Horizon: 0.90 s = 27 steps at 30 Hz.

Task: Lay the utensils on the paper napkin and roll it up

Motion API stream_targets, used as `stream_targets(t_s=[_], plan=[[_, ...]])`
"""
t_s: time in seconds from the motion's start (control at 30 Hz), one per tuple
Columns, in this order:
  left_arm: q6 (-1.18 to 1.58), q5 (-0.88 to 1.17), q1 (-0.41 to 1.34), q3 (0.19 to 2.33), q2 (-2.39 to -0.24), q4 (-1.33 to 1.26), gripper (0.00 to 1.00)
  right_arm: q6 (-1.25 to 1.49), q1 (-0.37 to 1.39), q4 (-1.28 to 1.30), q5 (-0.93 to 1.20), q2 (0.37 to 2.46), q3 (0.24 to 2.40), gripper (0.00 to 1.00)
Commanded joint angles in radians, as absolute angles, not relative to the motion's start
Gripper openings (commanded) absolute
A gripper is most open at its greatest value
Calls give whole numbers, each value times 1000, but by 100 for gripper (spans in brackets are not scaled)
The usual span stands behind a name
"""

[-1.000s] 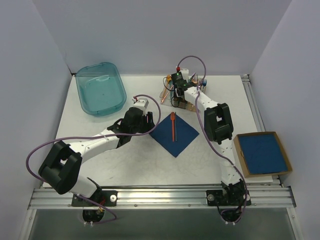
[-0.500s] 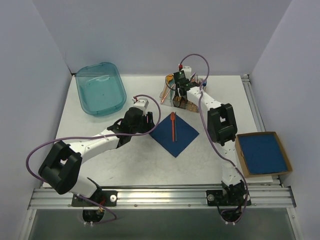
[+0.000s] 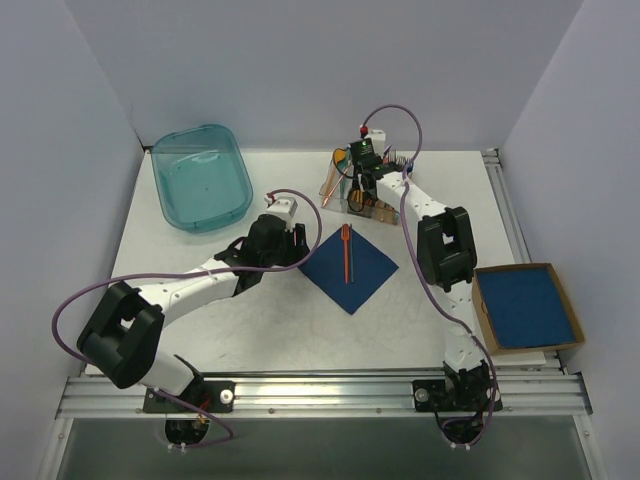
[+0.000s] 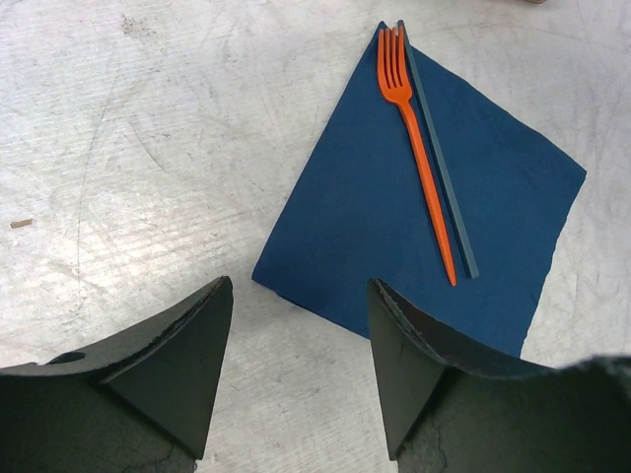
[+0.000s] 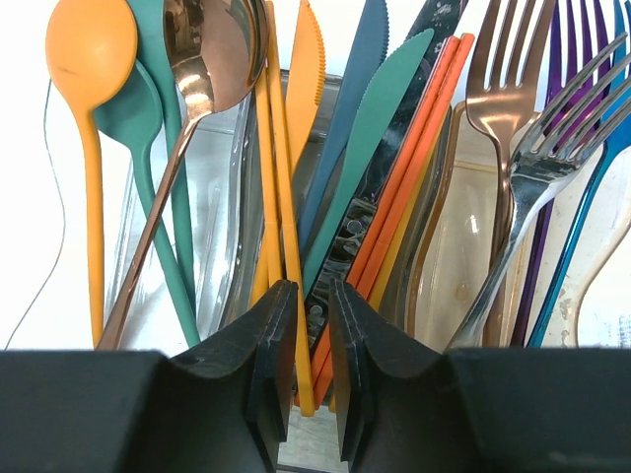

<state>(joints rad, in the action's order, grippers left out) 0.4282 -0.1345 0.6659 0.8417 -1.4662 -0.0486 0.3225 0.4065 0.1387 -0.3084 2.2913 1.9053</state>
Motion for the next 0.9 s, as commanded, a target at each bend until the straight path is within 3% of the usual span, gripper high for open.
stream_targets(t_s=[0.0,0.87], plan=[[411,-137,669,851,-1436,-78,66,311,410,152,-314,2289,1940,21],[411,-137,667,853,-1439,-80,66,299,430,173,-311,2358,1950,20]])
